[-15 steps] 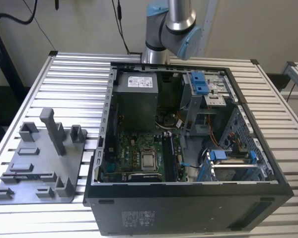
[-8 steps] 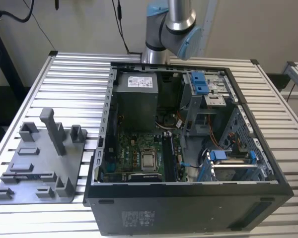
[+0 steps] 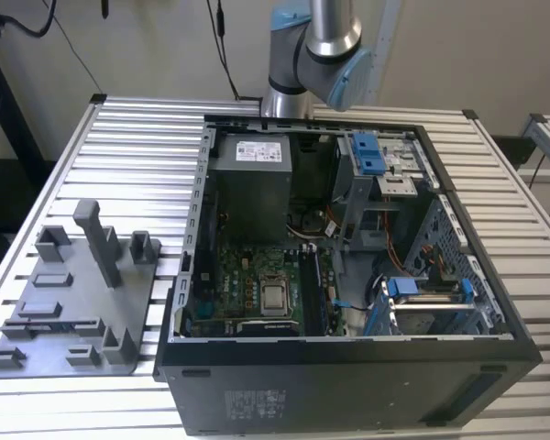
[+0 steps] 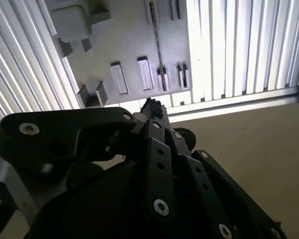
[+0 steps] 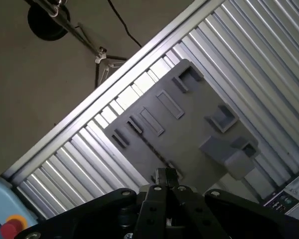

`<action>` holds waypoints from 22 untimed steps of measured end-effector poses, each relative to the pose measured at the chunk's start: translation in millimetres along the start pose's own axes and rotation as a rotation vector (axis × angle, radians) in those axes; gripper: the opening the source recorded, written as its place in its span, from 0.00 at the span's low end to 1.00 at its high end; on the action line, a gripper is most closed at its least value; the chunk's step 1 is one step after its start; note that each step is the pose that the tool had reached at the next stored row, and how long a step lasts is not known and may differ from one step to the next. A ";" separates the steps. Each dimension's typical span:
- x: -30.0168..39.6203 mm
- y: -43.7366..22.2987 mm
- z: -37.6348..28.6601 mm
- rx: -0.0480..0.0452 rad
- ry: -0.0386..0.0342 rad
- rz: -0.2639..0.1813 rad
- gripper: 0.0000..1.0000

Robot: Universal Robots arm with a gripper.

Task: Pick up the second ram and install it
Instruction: 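Pick up the second ram and move it above second insertion slot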

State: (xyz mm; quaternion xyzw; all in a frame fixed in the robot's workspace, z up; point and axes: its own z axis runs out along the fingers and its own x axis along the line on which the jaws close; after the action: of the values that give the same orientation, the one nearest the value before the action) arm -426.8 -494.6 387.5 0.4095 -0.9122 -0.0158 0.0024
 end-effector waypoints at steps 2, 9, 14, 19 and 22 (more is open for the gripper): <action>0.4 -0.3 0.1 -0.0001 0.0005 -0.015 0.11; 2.7 -2.6 0.0 -0.0005 0.0019 -0.061 0.11; 2.8 -2.8 0.4 0.0003 0.0043 -0.144 0.11; 2.8 -2.8 0.4 0.0058 0.0068 -0.230 0.11; 2.7 -2.8 0.5 0.0100 0.0073 -0.284 0.11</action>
State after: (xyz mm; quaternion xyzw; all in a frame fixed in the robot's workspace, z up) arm -426.5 -498.5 386.9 0.5345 -0.8451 -0.0099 0.0014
